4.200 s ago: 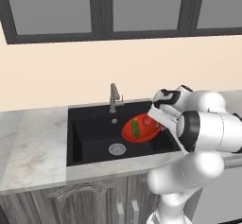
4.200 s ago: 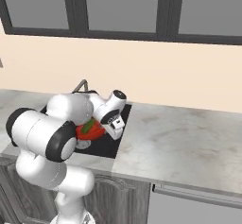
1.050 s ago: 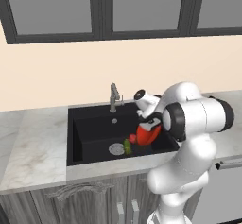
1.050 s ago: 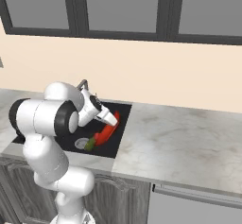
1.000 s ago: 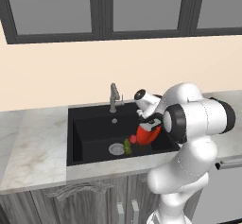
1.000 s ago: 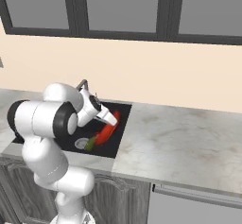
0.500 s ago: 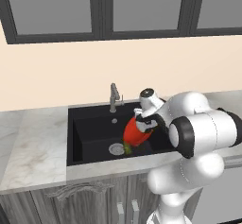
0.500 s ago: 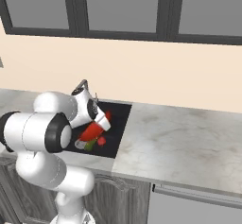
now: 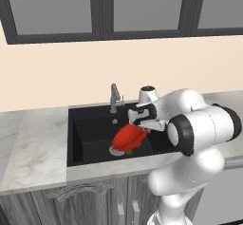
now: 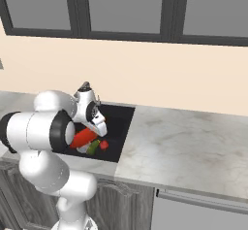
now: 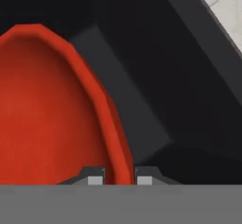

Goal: Dump the cucumber and bell pepper from the bowl so the bowl can be washed. Place the bowl in the sink after clearing the leftovers.

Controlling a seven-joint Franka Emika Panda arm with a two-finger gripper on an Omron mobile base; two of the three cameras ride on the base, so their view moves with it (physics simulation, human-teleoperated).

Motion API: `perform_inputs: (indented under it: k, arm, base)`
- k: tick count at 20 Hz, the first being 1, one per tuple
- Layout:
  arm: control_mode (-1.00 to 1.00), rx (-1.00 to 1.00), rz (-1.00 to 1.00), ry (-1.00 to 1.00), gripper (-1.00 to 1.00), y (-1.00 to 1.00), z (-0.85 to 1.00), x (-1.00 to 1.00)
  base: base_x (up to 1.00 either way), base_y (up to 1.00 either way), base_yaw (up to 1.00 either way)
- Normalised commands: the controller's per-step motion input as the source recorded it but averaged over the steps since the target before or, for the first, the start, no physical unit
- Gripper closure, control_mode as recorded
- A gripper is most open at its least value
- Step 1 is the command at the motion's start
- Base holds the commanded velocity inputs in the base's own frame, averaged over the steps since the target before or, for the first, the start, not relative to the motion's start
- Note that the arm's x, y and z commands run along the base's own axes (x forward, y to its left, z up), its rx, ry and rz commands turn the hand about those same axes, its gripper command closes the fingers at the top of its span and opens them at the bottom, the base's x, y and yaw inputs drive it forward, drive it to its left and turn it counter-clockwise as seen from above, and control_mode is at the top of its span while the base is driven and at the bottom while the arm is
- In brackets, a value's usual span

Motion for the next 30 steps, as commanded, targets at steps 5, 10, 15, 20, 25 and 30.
perform_inputs:
  k: [5, 10, 15, 20, 25, 30]
  arm:
    - [-1.00, 0.05, 0.11, 0.26, 1.00, 0.28, 0.00, 0.06]
    - [-1.00, 0.05, 0.06, 0.00, 1.00, 0.58, -0.34, -0.04]
    - [-1.00, 0.07, 0.03, 0.00, 1.00, 0.79, -0.42, -0.04]
    - [-1.00, 0.00, 0.00, 0.00, 1.00, 0.48, -0.60, 0.25]
    - [-1.00, -0.07, 0.00, 0.01, 1.00, 0.02, -0.82, 0.03]
    - [-1.00, -0.02, 0.00, 0.02, -1.00, 0.05, -0.24, 0.03]
  base:
    - [0.00, 0.00, 0.00]
    - [0.00, 0.00, 0.00]
    - [0.00, 0.00, 0.00]
    - [0.00, 0.00, 0.00]
    - [0.00, 0.00, 0.00]
    - [0.00, 0.00, 0.00]
